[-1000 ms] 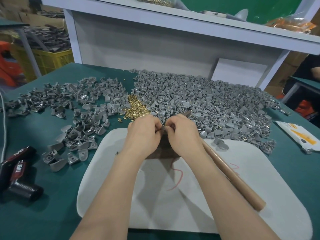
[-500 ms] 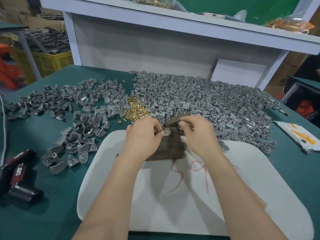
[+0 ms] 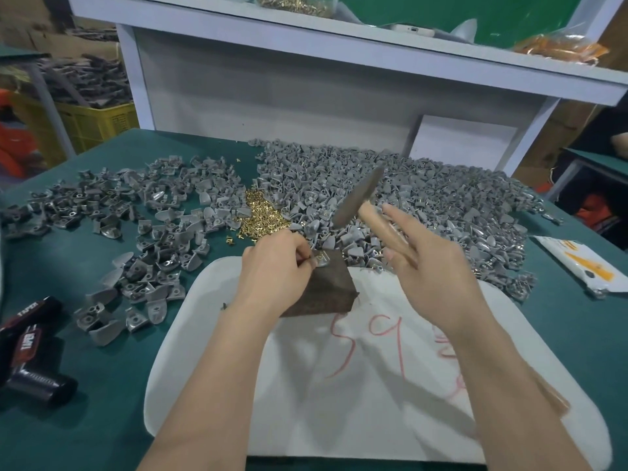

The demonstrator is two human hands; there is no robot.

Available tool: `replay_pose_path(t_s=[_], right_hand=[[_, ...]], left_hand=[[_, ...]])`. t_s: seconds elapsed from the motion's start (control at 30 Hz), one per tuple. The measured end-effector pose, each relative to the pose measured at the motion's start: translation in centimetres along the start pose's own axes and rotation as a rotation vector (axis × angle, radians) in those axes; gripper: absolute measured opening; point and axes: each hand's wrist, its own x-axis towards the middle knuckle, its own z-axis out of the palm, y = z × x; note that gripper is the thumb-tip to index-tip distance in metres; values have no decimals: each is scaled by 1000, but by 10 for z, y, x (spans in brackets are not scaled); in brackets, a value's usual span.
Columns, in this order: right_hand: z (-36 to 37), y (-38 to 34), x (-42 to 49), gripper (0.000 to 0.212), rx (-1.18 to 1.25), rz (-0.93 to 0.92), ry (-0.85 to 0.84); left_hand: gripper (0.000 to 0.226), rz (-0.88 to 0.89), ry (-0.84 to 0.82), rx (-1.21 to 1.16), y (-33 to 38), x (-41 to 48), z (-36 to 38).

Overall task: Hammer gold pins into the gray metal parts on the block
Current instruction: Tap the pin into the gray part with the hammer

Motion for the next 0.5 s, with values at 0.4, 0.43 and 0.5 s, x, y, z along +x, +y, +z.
replay_pose_path(t_s=[0.4,0.43,0.5], right_hand=[[-12,-24,-15,69,81,-248,77],[-9,-25,-18,70,39,-253,17],[-5,-24,-23,69,-66,-197,-122]], left_hand=[[13,32,15,-54,-5,2,3],[13,29,24,-67,-4,2,2],[13,22,40,-82,-4,2,2]])
